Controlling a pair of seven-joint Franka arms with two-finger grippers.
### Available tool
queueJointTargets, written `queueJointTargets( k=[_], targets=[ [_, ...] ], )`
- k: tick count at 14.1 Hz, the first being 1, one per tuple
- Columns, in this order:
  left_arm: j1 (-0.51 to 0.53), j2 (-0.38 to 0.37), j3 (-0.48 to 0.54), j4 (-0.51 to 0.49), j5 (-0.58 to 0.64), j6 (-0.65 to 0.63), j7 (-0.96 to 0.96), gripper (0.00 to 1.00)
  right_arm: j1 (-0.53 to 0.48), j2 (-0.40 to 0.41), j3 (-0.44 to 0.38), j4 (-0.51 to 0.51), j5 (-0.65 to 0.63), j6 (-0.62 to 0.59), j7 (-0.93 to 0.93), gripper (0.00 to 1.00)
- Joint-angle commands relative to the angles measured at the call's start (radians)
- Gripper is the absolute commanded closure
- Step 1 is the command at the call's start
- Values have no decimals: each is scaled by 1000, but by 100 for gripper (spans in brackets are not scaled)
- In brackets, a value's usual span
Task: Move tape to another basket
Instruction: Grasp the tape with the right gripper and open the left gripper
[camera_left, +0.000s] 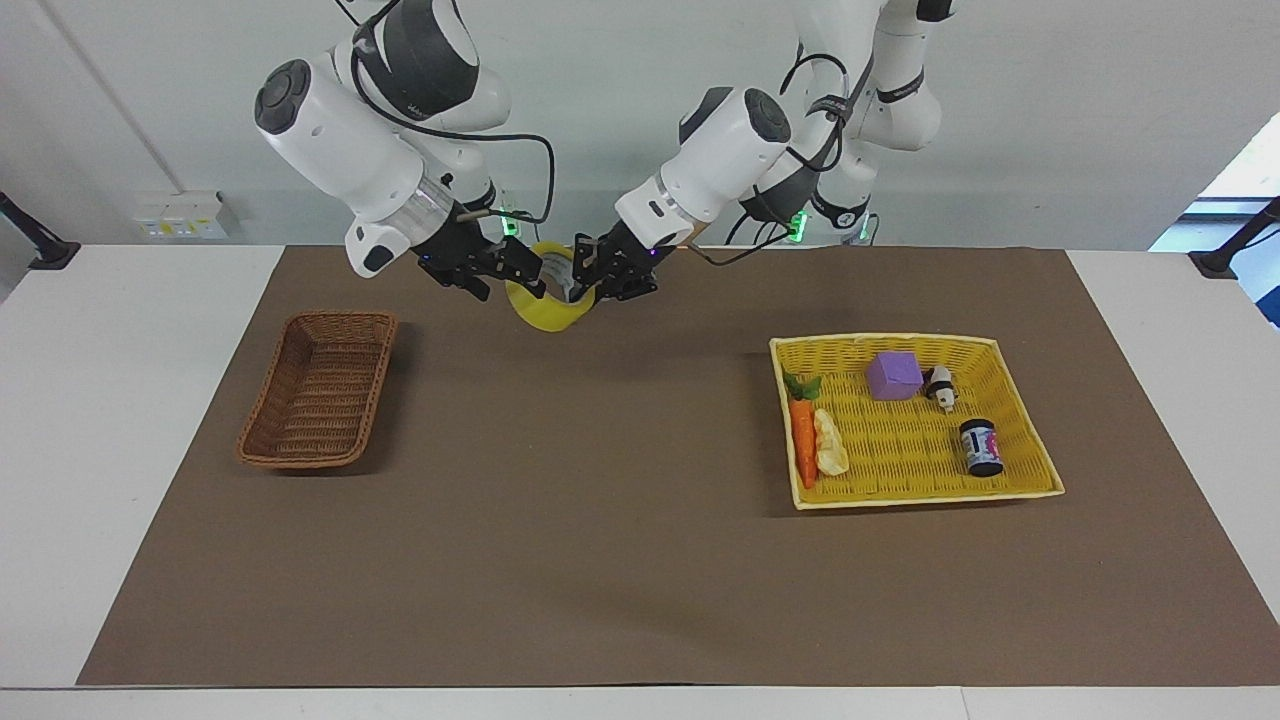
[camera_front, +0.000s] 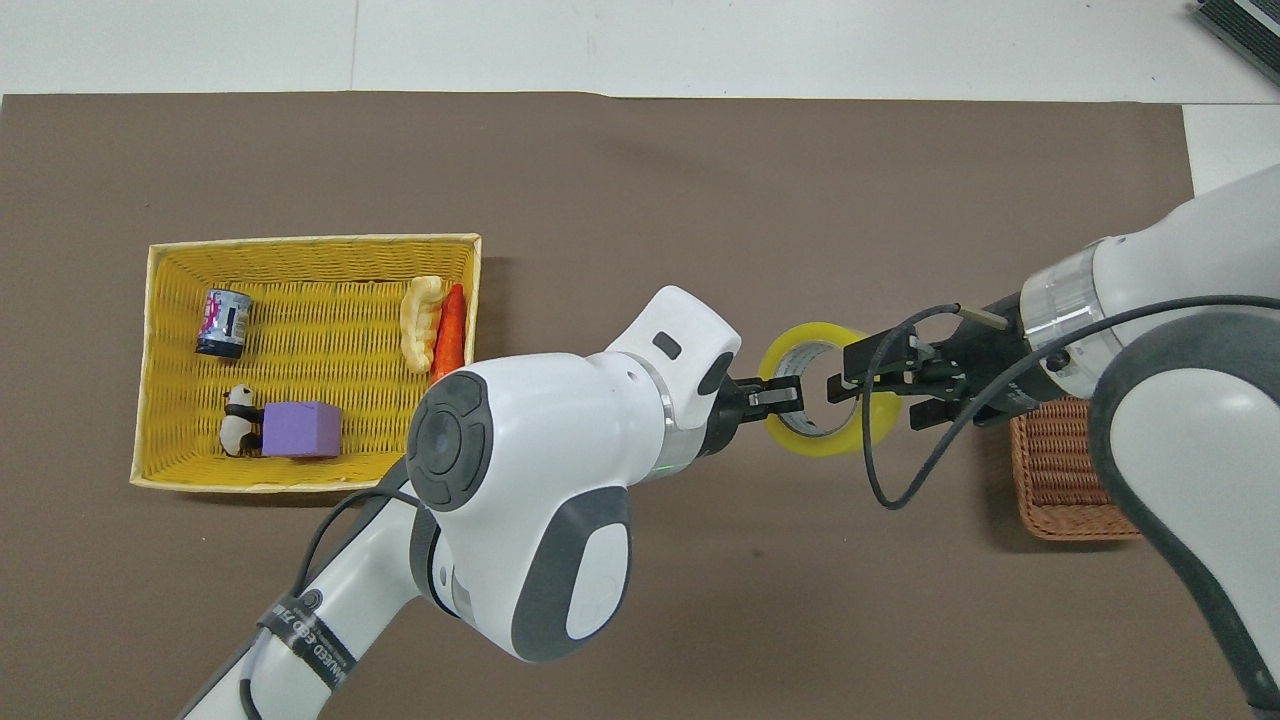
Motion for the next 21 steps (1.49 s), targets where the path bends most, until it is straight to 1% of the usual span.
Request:
queueJointTargets(
  k=[1, 2, 5, 6, 7, 8, 9, 10, 11, 13, 15, 17, 20, 21],
  targets=[
    [-26, -1, 17, 13, -27, 20, -9, 100, -20, -28, 3, -30, 29, -12, -41, 15],
    [-26, -1, 17, 12, -29, 20, -9, 100, -17, -28, 3, -29, 28, -9, -34, 40],
    [-24, -1, 18, 10, -29, 19, -7, 100, -9, -26, 3, -27, 28, -1, -22, 88],
    [-24, -1, 18, 10, -29, 16, -6, 100, -8, -23, 3, -23, 28, 0, -1, 100],
    [-24, -2, 18, 9, -29, 10, -1, 100, -8, -20, 3, -17, 28, 0, 21, 100],
    [-23, -5, 18, 9, -27, 2, 5, 85, -8, -17, 3, -10, 28, 0, 25, 100],
    [-21, -8, 18, 9, -27, -1, 5, 54, -9, -14, 3, -7, 28, -1, 25, 100],
    [-21, -13, 20, 10, -27, -1, -4, 25, -11, -13, 3, -1, 28, -3, 25, 100],
    [-23, -19, 20, 10, -27, -3, -6, 0, -11, -11, 3, 5, 26, -6, 25, 100],
    [-12, -43, 20, 6, -27, -38, -9, 0, -18, -11, 3, 7, 26, -7, 25, 100],
    [14, -92, 28, -8, -27, -111, -77, 0, -24, -11, 1, 19, 25, -13, 25, 100],
    [55, -128, 28, -16, -27, -154, -160, 0, -31, -13, -5, 31, 20, -18, 19, 100],
    [97, -148, 29, -13, -27, -161, -207, 0, -34, -14, -14, 42, 14, -20, 16, 100],
    [112, -149, 31, -10, -27, -176, -207, 0, -53, -14, -14, 48, 11, -29, 13, 100]
  ],
)
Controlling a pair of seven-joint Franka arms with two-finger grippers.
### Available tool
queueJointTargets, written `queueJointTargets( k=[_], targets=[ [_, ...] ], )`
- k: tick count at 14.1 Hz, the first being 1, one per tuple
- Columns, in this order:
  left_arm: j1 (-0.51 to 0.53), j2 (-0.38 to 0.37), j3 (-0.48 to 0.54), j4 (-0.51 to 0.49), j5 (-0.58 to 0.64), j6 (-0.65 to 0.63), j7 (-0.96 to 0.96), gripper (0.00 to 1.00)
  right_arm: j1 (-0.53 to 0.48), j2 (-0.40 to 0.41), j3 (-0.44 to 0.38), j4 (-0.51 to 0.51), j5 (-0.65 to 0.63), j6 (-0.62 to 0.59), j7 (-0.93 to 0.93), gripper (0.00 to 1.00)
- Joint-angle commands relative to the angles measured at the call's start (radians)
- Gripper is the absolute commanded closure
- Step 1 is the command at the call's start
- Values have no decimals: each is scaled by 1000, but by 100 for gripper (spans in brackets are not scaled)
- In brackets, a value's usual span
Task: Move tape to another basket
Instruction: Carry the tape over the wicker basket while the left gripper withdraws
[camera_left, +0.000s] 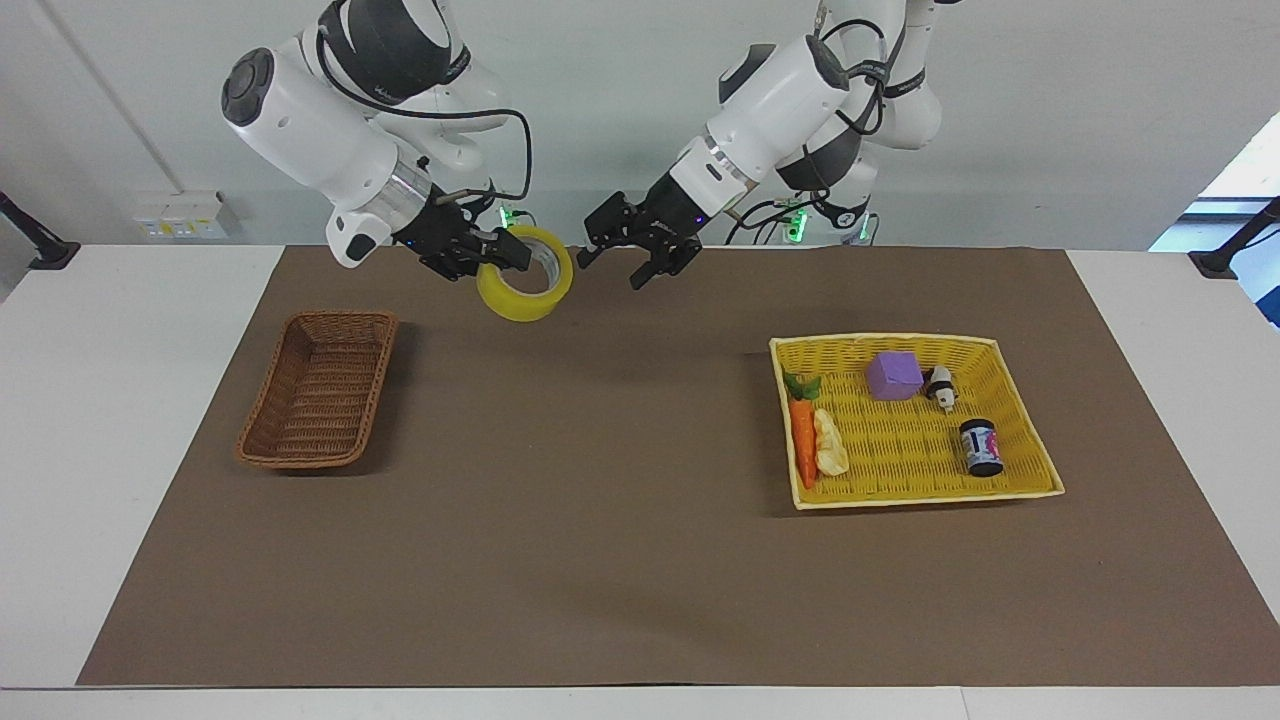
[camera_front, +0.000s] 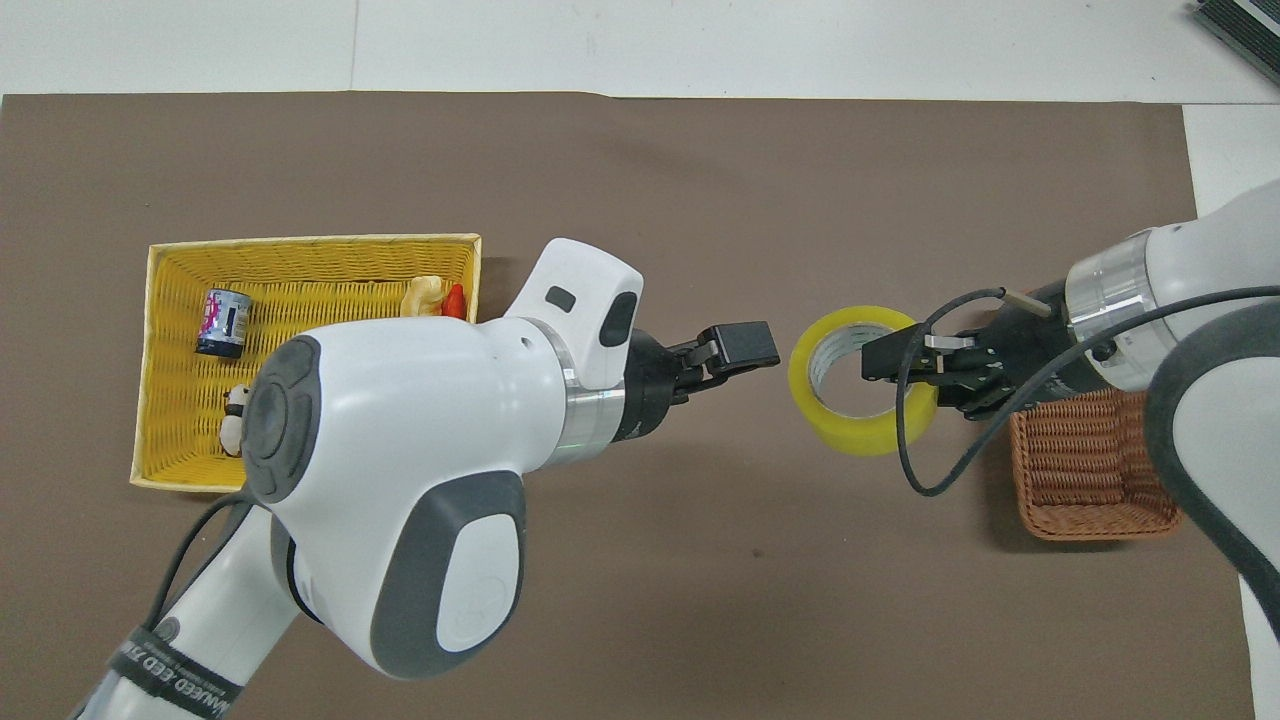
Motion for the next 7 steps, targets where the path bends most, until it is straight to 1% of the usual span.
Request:
queueJointTargets(
  k=[1, 3, 4, 7],
  targets=[
    [52, -32, -2, -18, -7, -73, -10, 0, -52, -9, 2, 24, 2, -47, -4, 100],
    [123, -33, 1, -15, 30, -183, -7, 0, -110, -21, 2, 18, -49, -110, -86, 100],
    [158, -35, 1, -9, 86, -246, -6, 0, -136, -23, 2, 16, -95, -128, -130, 100],
    [259, -29, 0, 31, 220, -394, 20, 0, -227, -32, 2, 1, -144, -130, -221, 100]
  ],
)
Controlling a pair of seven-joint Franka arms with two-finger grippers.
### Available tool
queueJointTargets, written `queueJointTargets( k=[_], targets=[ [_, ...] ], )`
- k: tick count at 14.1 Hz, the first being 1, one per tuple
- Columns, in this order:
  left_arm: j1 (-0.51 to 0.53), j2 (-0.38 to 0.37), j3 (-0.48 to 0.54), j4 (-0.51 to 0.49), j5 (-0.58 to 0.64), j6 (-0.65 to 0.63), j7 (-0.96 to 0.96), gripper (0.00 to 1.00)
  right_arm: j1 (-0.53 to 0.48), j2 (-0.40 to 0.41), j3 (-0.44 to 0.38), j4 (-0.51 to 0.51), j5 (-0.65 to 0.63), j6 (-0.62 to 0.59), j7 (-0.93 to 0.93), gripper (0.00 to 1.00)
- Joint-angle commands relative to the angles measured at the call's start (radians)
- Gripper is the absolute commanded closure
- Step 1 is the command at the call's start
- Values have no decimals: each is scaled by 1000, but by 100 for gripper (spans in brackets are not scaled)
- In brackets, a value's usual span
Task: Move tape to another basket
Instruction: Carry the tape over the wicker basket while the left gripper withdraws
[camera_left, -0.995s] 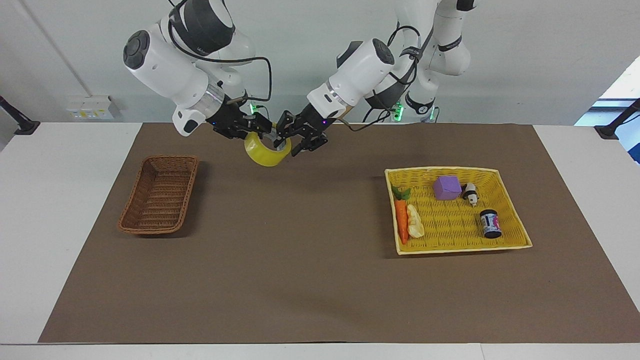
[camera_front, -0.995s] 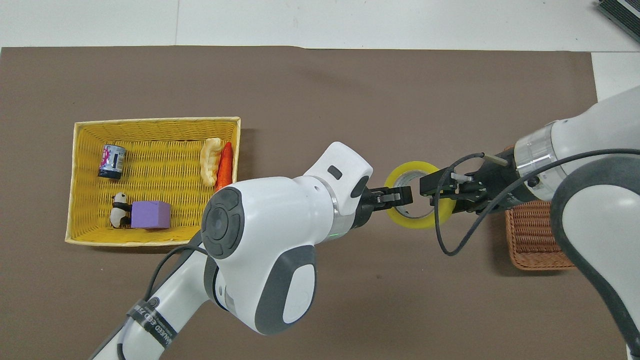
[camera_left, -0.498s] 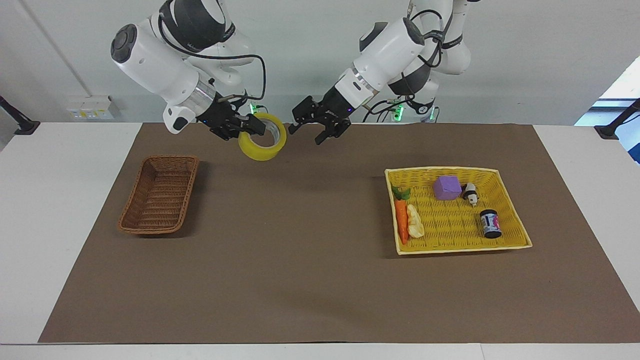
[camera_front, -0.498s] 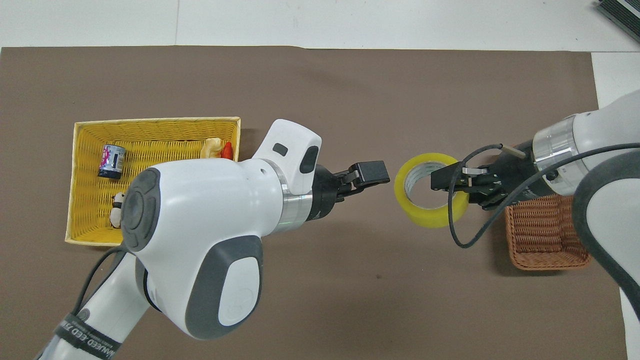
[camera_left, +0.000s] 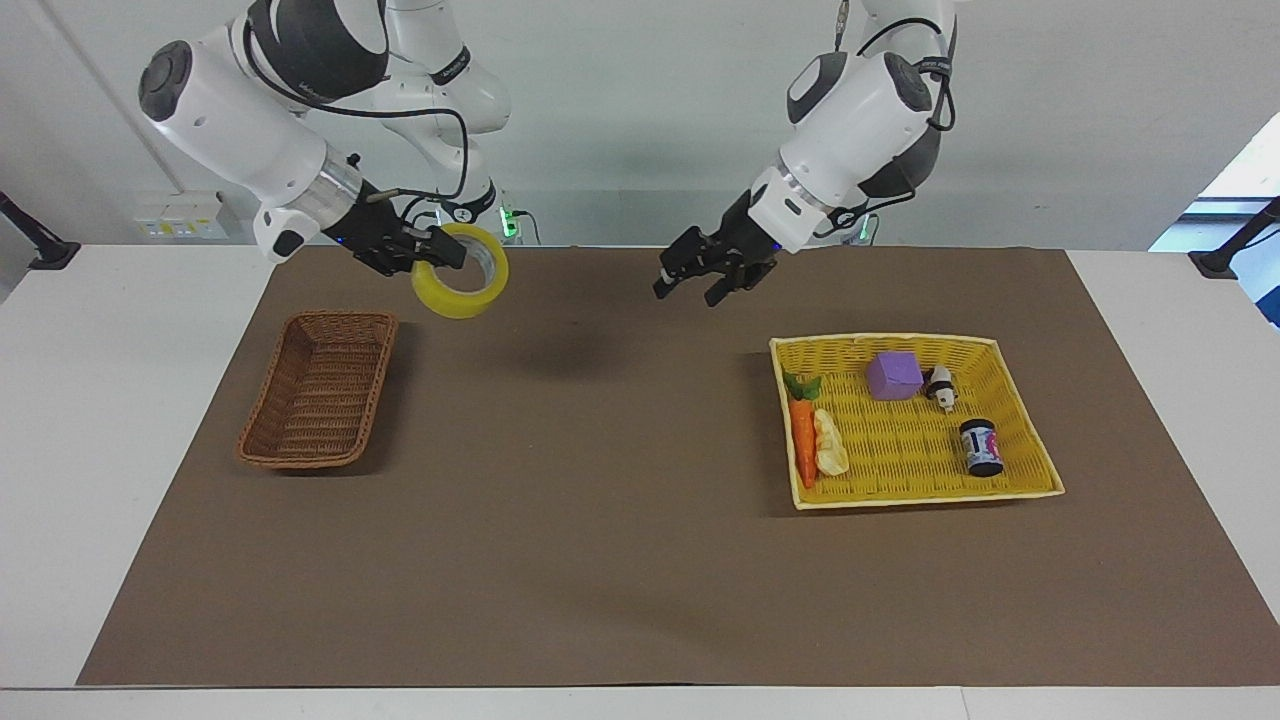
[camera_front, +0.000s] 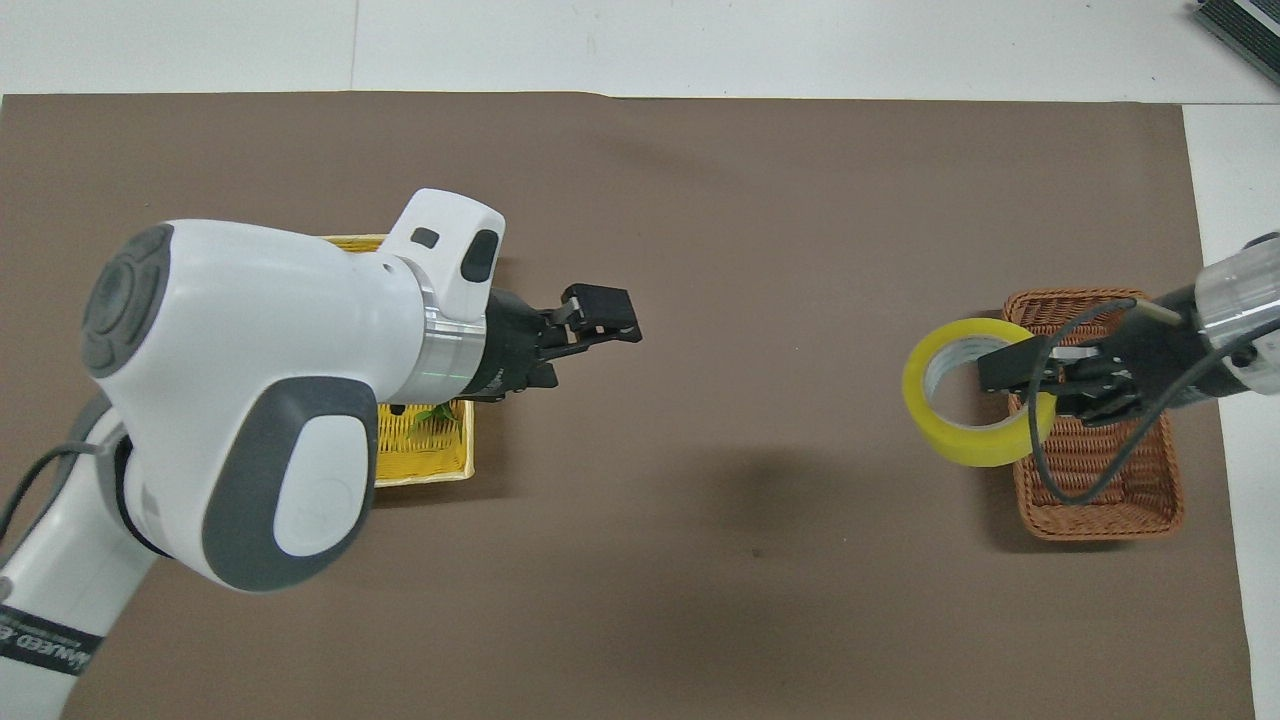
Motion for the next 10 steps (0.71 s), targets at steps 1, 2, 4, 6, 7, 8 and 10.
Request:
queueJointTargets(
  k=[1, 2, 4, 6, 7, 8, 10],
  targets=[
    [96, -14, -9, 24, 118, -120, 50, 0, -69, -22, 9, -20, -84, 17, -77, 100],
    [140, -15, -9, 26, 156, -150, 120, 0, -88, -11, 9, -38, -114, 58, -103, 100],
    [231, -15, -9, 40, 193, -204, 277, 0, -134, -5, 9, -76, -129, 126, -184, 100],
    [315, -15, -9, 61, 260, -253, 436, 0, -193, 59, 9, -134, -133, 199, -255, 100],
    [352, -15, -9, 73, 296, -279, 508, 0, -207, 82, 9, -171, -134, 265, -317, 100],
    [374, -14, -9, 95, 351, -307, 564, 0, -211, 79, 8, -206, -151, 310, -359, 100],
    [397, -8, -9, 145, 469, -373, 636, 0, -238, 88, 7, -230, -209, 328, -404, 100]
  ],
)
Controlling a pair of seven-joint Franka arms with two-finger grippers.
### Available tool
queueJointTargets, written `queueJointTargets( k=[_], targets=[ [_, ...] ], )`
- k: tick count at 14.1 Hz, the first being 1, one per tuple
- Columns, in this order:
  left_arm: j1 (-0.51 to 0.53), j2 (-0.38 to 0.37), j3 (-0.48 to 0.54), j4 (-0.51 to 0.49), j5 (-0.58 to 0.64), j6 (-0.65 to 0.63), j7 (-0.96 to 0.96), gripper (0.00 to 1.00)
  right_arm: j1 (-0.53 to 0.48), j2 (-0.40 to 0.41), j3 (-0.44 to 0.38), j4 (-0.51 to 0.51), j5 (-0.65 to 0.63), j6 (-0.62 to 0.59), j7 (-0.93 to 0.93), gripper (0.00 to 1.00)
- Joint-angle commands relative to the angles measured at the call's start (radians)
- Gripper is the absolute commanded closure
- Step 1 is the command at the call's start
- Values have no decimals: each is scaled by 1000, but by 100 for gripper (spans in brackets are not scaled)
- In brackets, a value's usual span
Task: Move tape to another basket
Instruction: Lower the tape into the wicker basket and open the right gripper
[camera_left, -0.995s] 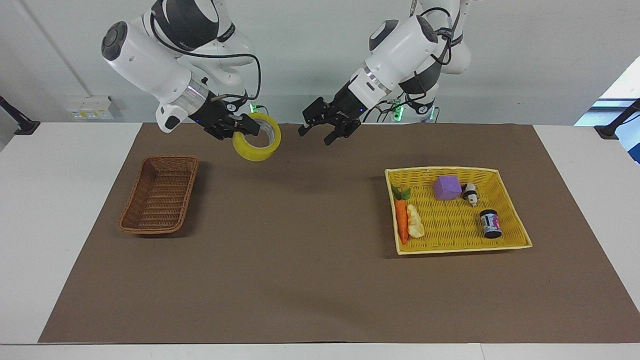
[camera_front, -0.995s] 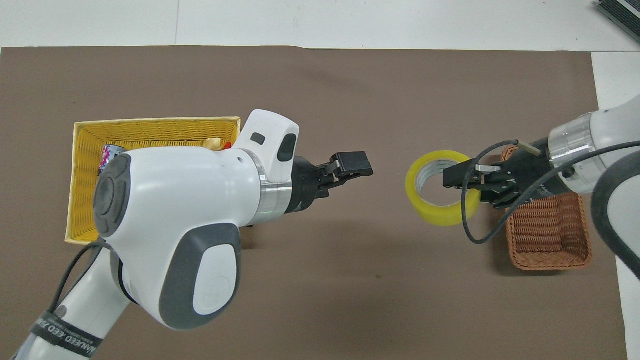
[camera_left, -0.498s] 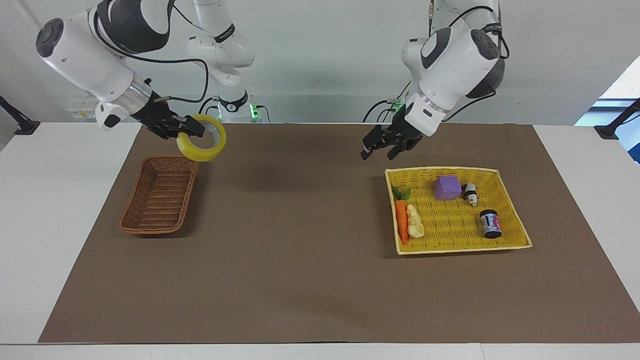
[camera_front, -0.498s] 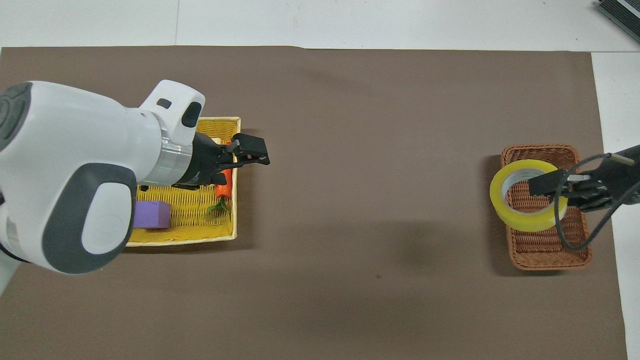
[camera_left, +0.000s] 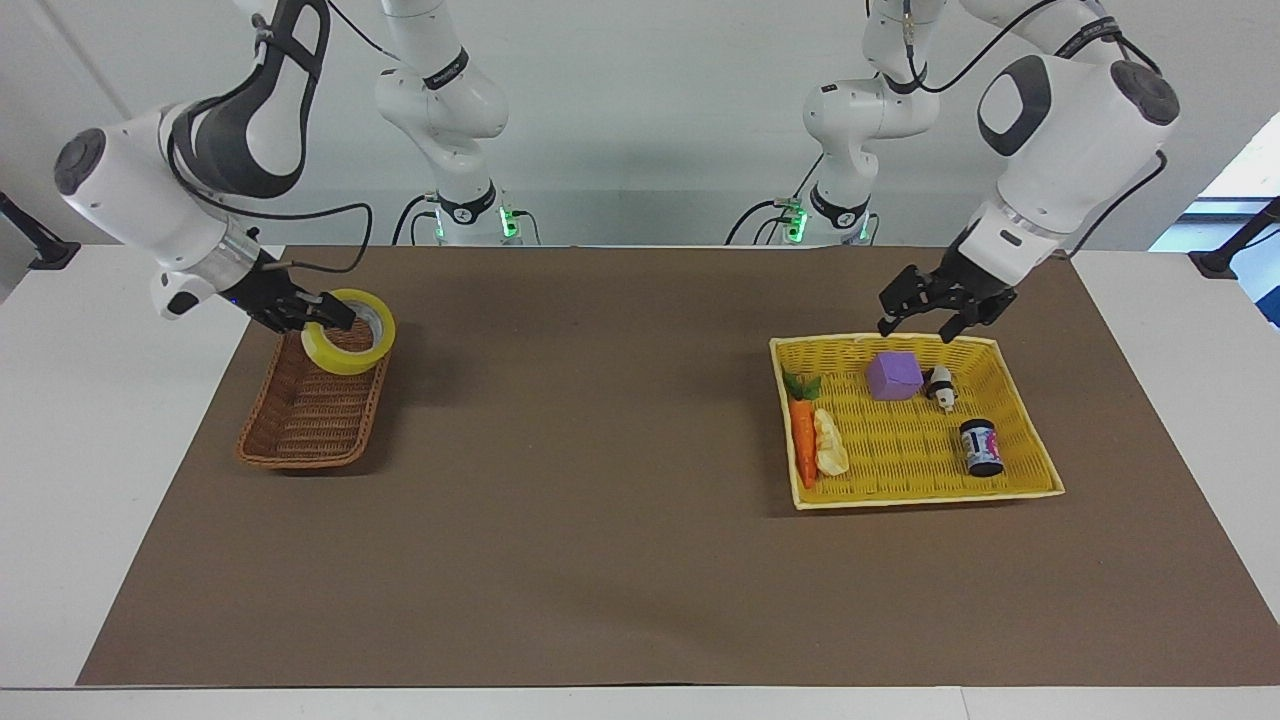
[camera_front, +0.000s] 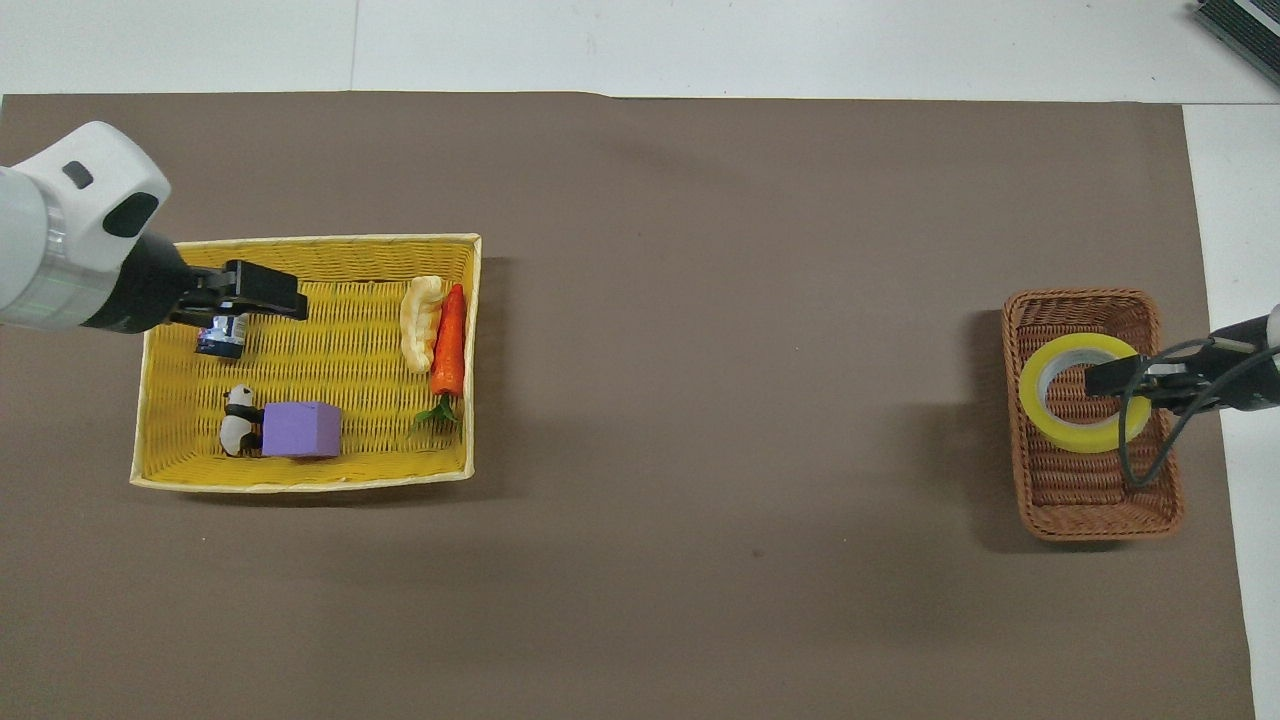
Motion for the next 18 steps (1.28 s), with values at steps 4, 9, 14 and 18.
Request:
queueJointTargets(
  k=[4, 9, 14, 18],
  targets=[
    [22, 6, -15, 188, 197, -281, 92, 0, -38, -13, 13, -48, -73, 59, -99, 100],
    [42, -9, -12, 202, 186, -331, 92, 0, -56, 55, 13, -48, -96, 123, -144, 96],
    [43, -9, -12, 202, 184, -323, 89, 0, -69, 75, 13, -48, -101, 126, -184, 62],
    [42, -9, -12, 202, 184, -323, 89, 0, -67, 75, 13, -51, -101, 146, -178, 0]
  ],
)
